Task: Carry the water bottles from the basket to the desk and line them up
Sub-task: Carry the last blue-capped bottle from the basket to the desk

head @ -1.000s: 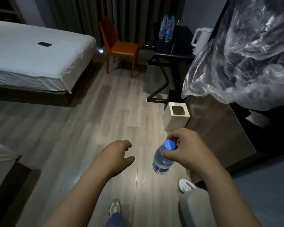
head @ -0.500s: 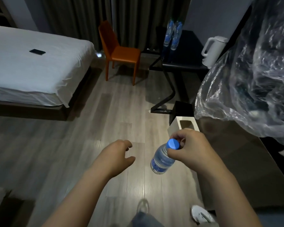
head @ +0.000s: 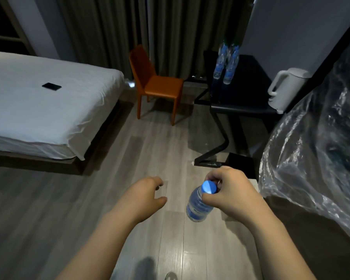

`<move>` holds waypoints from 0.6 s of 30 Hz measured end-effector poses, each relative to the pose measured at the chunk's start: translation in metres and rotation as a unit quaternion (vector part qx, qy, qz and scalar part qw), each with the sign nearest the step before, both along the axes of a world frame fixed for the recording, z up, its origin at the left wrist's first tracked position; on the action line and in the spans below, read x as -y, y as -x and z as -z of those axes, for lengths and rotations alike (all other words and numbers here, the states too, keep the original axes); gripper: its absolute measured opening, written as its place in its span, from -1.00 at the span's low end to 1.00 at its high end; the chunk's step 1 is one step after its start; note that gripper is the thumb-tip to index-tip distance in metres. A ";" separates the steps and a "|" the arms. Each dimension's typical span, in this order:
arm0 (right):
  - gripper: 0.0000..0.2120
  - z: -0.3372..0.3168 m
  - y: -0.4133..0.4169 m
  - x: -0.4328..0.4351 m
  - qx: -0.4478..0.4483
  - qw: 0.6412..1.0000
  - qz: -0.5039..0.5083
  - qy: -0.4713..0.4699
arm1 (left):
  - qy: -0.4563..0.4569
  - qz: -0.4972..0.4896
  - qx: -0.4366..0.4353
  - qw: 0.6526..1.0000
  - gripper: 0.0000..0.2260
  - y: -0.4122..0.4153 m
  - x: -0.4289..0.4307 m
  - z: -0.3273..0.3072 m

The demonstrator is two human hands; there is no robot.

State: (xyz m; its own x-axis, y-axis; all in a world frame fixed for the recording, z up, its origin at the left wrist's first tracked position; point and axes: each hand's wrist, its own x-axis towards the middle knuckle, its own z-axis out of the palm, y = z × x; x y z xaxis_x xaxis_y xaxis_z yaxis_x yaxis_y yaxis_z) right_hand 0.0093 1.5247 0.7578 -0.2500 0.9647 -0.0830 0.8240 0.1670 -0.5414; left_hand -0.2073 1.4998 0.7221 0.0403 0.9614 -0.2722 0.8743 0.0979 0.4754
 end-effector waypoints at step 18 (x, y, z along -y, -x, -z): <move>-0.76 -0.003 0.048 -0.274 0.012 0.998 0.053 0.005 | -0.015 0.055 0.018 0.998 -0.57 0.054 -0.298 -0.003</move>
